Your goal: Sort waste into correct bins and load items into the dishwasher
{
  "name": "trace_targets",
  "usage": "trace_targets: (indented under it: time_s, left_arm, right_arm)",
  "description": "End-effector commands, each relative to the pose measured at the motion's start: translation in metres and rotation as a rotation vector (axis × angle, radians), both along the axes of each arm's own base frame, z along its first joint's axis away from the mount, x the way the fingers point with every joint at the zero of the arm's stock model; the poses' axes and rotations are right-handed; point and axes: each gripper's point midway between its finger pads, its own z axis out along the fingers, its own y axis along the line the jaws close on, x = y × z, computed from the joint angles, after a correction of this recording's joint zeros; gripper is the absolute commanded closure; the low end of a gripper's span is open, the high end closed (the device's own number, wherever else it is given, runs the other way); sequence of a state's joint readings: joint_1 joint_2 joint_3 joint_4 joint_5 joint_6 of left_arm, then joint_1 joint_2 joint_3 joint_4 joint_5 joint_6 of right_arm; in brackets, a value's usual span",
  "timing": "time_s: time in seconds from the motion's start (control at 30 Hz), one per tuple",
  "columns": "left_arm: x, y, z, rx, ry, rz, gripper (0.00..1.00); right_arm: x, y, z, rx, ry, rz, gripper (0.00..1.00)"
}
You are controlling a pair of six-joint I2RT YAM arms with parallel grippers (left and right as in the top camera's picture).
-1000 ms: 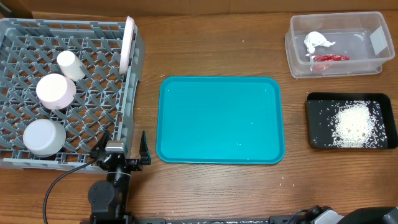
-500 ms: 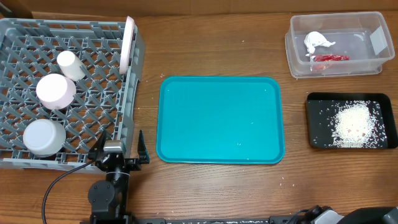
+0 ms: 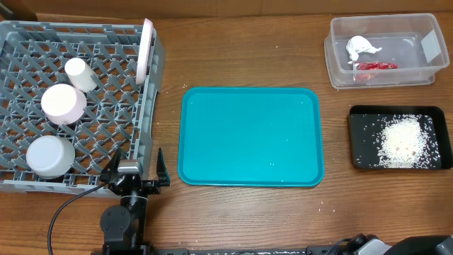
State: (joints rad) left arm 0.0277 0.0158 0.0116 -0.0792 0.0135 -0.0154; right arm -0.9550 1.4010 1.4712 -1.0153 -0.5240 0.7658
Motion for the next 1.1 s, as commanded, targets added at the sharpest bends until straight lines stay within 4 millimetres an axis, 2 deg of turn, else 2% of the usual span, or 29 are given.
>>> trace_targets:
  time_s: [0.0, 0.53, 0.67, 0.8, 0.93, 1.0, 1.07]
  left_arm:
    - [0.0, 0.002, 0.0, 0.017, -0.007, 0.01, 0.0]
    - [0.0, 0.002, 0.0, 0.017, -0.007, 0.01, 0.0]
    - [0.0, 0.002, 0.0, 0.017, -0.007, 0.01, 0.0]
    - [0.0, 0.002, 0.0, 0.017, -0.007, 0.01, 0.0]
    - [0.0, 0.002, 0.0, 0.017, -0.007, 0.01, 0.0]
    - [0.0, 0.002, 0.0, 0.017, -0.007, 0.01, 0.0]
    - [0.0, 0.002, 0.0, 0.017, -0.007, 0.01, 0.0]
  right_arm:
    - [0.0, -0.002, 0.001, -0.007, -0.001, 0.001, 0.01]
    - [0.001, -0.001, 0.001, -0.008, -0.002, 0.004, 0.0]
    - [0.0, 0.007, 0.014, -0.038, -0.024, 0.014, 0.0]
    - [0.001, 0.033, 0.039, -0.1, -0.072, 0.063, 0.0]
    - [0.003, 0.08, 0.073, -0.183, -0.149, 0.163, 0.0]
    - [0.0, 0.123, 0.098, -0.241, -0.219, 0.262, 0.0]
    - [-0.005, 0.157, 0.114, -0.277, -0.275, 0.344, 0.0]
